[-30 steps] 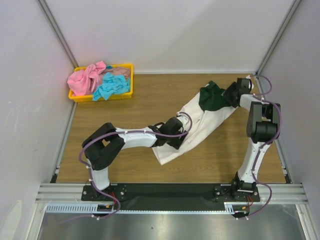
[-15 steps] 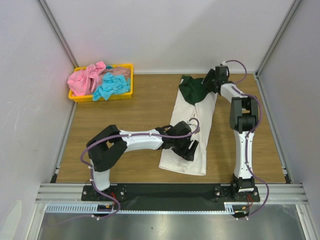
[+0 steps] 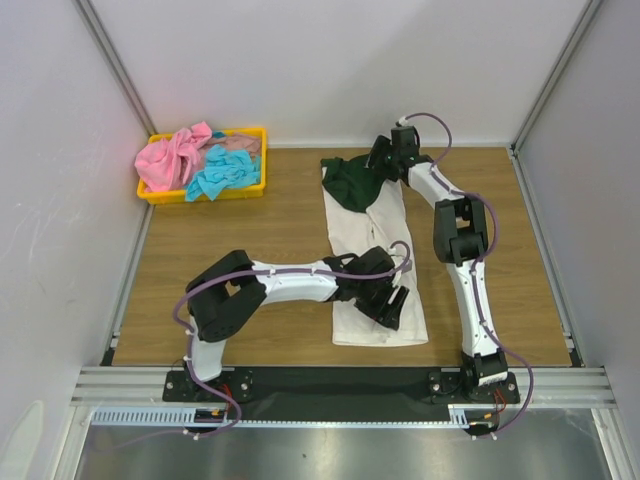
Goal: Fold and stack the t-shirts
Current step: Fold the tshirt
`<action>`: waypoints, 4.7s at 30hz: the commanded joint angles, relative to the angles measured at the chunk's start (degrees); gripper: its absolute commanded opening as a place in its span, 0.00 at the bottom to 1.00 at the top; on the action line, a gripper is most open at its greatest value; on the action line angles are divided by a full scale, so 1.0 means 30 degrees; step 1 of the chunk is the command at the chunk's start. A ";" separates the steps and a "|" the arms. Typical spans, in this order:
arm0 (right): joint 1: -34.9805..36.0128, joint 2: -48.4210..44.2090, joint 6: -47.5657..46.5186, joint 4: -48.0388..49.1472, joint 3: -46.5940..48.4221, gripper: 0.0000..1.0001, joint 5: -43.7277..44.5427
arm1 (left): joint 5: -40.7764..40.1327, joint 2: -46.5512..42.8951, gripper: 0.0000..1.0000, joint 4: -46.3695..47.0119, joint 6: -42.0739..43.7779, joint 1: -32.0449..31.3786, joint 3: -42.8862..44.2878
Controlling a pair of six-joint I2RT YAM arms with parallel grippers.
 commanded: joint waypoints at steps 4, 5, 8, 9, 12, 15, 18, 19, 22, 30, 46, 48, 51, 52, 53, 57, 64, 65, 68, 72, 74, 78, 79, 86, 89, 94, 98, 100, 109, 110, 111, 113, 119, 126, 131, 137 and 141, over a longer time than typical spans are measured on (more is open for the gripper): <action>0.0012 -0.2499 -0.1754 -0.2442 0.0768 0.68 -0.1898 | -0.4268 -0.3656 0.73 -0.0716 -0.1155 0.0092 -0.0221; 0.0013 -0.3026 -0.1930 -0.2676 0.0709 0.70 -0.1491 | -0.4853 -0.4124 0.74 -0.0687 -0.1649 0.0093 -0.0426; 0.0013 -0.5136 -0.2663 -0.3233 0.0271 0.72 -0.0467 | -0.6874 -0.5970 0.75 -0.0424 -0.2412 0.0063 -0.1916; 0.0013 -0.6098 -0.2868 -0.3322 -0.0021 0.73 -0.0375 | -0.8301 -0.6700 0.75 -0.0046 -0.2561 0.0092 -0.2299; 0.0013 -0.7770 -0.2783 -0.2450 -0.2389 0.73 -0.0754 | -0.9924 -0.7467 0.77 0.0947 -0.3556 0.0326 -0.3557; 0.0071 -0.8771 -0.2344 -0.0346 -0.6020 0.73 -0.1281 | -0.9605 -0.7207 0.76 0.3025 -0.3880 0.0532 -0.4499; 0.0159 -0.9038 -0.1991 0.0921 -0.8048 0.72 -0.1984 | -0.8904 -0.6124 0.74 0.3590 -0.4261 0.0532 -0.4530; 0.0188 -0.8950 -0.1962 0.1099 -0.8254 0.71 -0.2130 | -0.8728 -0.5889 0.73 0.3707 -0.4349 0.0532 -0.4588; 0.0422 -0.8336 -0.1962 0.1539 -0.8666 0.70 -0.2483 | -0.8550 -0.5419 0.73 0.4205 -0.5022 0.0474 -0.5290; 0.1037 -0.5320 -0.1407 0.2302 -0.7233 0.70 -0.2894 | -0.7818 -0.5331 0.72 0.3504 -0.7044 0.0474 -0.6814; 0.1478 -0.2534 -0.0789 0.1950 -0.4623 0.70 -0.0083 | -0.8052 -0.6589 0.69 0.0896 -0.9446 0.0005 -0.8601; 0.1507 -0.2563 -0.0848 0.2009 -0.4623 0.70 0.0181 | -0.8023 -0.7115 0.69 0.0865 -0.9477 -0.0054 -0.8982; 0.1507 -0.2592 -0.0994 0.1980 -0.4536 0.70 0.0504 | -0.7847 -0.7613 0.69 0.0778 -0.8952 -0.0229 -0.9217; 0.1507 -0.2592 -0.1024 0.1893 -0.4419 0.70 0.0534 | -0.7963 -0.7674 0.69 0.0546 -0.8688 -0.0317 -0.9130; 0.1536 -0.2650 -0.1053 0.1776 -0.4360 0.70 0.0563 | -0.8138 -0.7703 0.69 0.0109 -0.8541 -0.0346 -0.9013; 0.1536 -0.3060 -0.1111 0.1571 -0.4389 0.70 0.0389 | -0.7703 -0.7908 0.69 -0.0188 -0.7633 -0.0376 -0.8925; 0.1565 -0.7915 -0.2163 0.0636 -0.6026 0.73 -0.0902 | -1.0215 -1.0919 0.74 -0.1768 -0.4059 -0.0289 -0.6936; 0.1565 -0.8794 -0.2253 0.0516 -0.6987 0.73 -0.0785 | -1.0510 -1.1187 0.75 -0.1771 -0.3825 -0.0143 -0.6816; 0.1536 -1.2807 -0.2197 0.0602 -1.0580 0.77 -0.0170 | -1.0456 -1.1861 0.77 -0.1100 -0.3471 0.0822 -0.6814; 0.1536 -1.7759 -0.1494 0.0339 -1.5997 0.81 0.0650 | -0.9839 -1.1951 0.78 -0.0483 -0.4199 0.1557 -0.7370; 0.1565 -2.0455 -0.0939 0.0193 -1.8556 0.80 0.1088 | -0.9491 -1.1980 0.78 -0.0102 -0.4757 0.1558 -0.8043; 0.1536 -2.4323 0.0086 -0.0685 -2.3510 0.77 0.2000 | -0.8493 -1.2593 0.76 0.1361 -0.6892 0.1558 -0.9829; 0.1536 -2.4939 0.0321 -0.1382 -2.4796 0.77 0.2057 | -0.8317 -1.2712 0.75 0.1799 -0.7160 0.1558 -1.0442; 0.1536 -2.9950 0.1349 -0.4873 -2.9229 0.72 0.2145 | -0.8550 -1.4235 0.70 0.2886 -0.9357 0.1060 -1.2468; 0.1536 -3.1563 0.1934 -0.5841 -3.0690 0.68 0.1884 | -0.8638 -1.4033 0.70 0.3092 -1.0323 0.0680 -1.2820; 0.1536 -3.2387 0.2462 -0.6252 -3.2365 0.63 0.0683 | -0.7936 -1.2539 0.69 0.2976 -1.1058 0.0356 -1.2588; 0.1566 -3.2796 0.2521 -0.6575 -3.3011 0.61 0.0243 | -0.8081 -1.2654 0.68 0.2887 -1.1410 0.0210 -1.2645; 0.1565 -3.3147 0.2550 -0.6808 -3.3246 0.61 0.0154 | -0.8023 -1.2596 0.67 0.2771 -1.1381 0.0181 -1.2558; 0.1712 -3.4087 0.3165 -0.6722 -3.4300 0.51 -0.1047 | -0.7614 -1.1017 0.66 0.2682 -1.0972 0.0181 -1.1768; 0.1770 -3.4057 0.3166 -0.6751 -3.4533 0.50 -0.1222 | -0.7525 -1.0869 0.65 0.2624 -1.0884 0.0181 -1.1650; 0.1857 -3.3970 0.3166 -0.6838 -3.4564 0.50 -0.1224 | -0.7380 -1.0664 0.65 0.2537 -1.0854 0.0181 -1.1562; 0.2004 -3.3823 0.3078 -0.7043 -3.4594 0.49 -0.1077 | -0.7232 -1.0370 0.63 0.2565 -1.0824 0.0181 -1.1444; 0.2648 -3.3150 0.3223 -0.7307 -3.4711 0.29 -0.1194 | -0.6851 -0.9843 0.33 0.2712 -1.0591 0.0181 -1.1181; 0.4581 -3.3324 0.4717 -0.7482 -3.4975 0.19 -0.1196 | -0.8021 -1.1245 0.02 0.1015 -1.0327 0.0210 -1.1239; 0.5491 -3.3675 0.5304 -0.8243 -3.4770 0.15 -0.0785 | -0.8461 -1.1688 0.00 0.0049 -0.9682 0.0210 -1.1327; 0.5696 -3.4172 0.5305 -0.9210 -3.4653 0.19 -0.0696 | -0.8462 -1.2536 0.01 -0.0684 -0.8980 0.0210 -1.1648; 0.5696 -3.4000 0.4603 -0.9913 -3.2929 0.41 -0.0521 | -0.8722 -1.3151 0.21 -0.1855 -0.7986 0.0239 -1.1127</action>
